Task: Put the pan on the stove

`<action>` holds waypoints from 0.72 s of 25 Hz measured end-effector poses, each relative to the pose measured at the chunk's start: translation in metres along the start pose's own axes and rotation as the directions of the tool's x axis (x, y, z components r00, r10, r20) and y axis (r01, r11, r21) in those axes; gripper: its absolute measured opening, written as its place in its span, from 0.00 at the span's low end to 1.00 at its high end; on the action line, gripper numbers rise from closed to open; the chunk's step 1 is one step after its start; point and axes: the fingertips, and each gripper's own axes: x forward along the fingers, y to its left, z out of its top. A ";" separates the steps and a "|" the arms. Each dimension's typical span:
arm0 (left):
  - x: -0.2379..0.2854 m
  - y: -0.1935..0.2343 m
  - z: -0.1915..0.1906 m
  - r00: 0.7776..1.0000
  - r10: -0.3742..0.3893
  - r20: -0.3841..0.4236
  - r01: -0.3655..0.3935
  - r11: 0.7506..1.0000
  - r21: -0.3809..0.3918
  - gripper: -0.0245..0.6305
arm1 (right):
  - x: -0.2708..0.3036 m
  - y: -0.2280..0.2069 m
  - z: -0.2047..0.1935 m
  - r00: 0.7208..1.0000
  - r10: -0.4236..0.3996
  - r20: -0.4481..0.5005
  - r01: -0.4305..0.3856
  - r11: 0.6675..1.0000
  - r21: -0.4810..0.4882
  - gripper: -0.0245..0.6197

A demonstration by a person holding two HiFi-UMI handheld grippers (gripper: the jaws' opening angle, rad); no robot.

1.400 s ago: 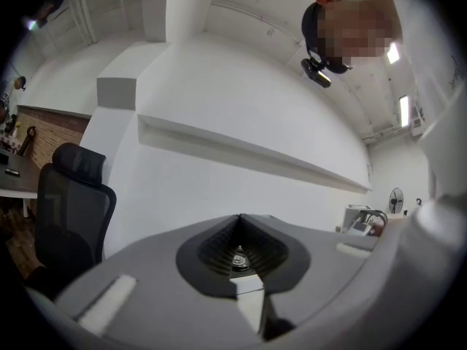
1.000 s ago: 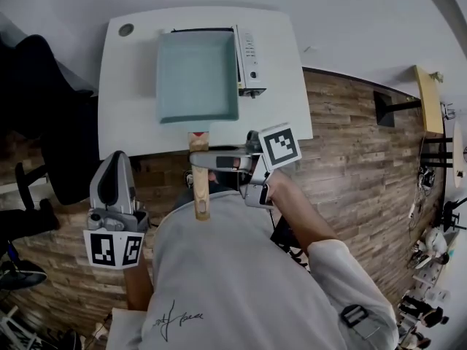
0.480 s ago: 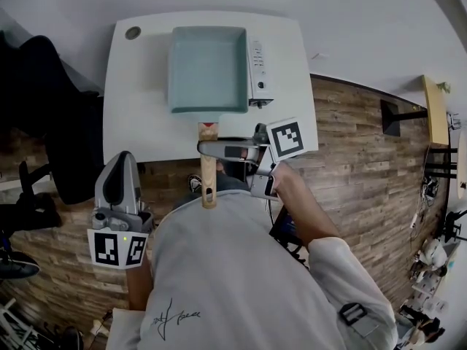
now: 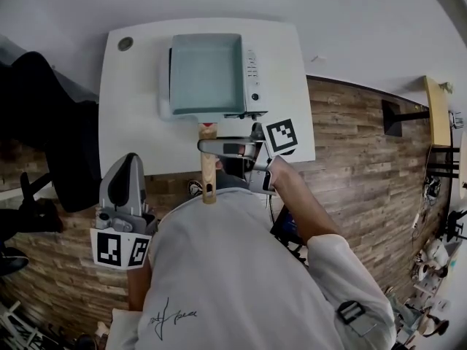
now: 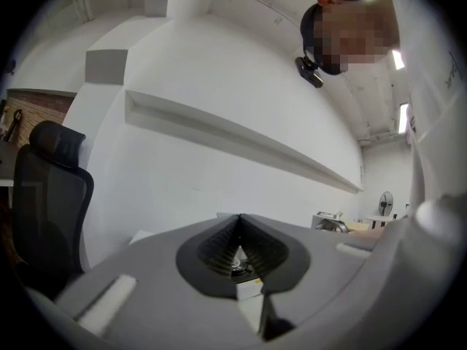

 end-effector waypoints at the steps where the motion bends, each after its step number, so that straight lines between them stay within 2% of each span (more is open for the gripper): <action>1: 0.004 -0.001 0.000 1.000 -0.006 -0.003 0.006 1.000 0.006 0.12 | 0.000 -0.002 0.003 1.000 0.010 0.002 -0.010 1.000 0.012 0.28; 8: 0.030 0.006 -0.006 0.999 -0.006 -0.032 0.007 1.000 0.009 0.12 | -0.003 -0.021 0.027 1.000 0.007 -0.024 -0.006 0.999 0.032 0.28; 18: 0.034 0.006 -0.015 0.998 0.006 -0.065 -0.006 1.000 0.001 0.12 | -0.005 -0.039 0.041 0.999 0.024 -0.038 -0.022 0.999 0.034 0.28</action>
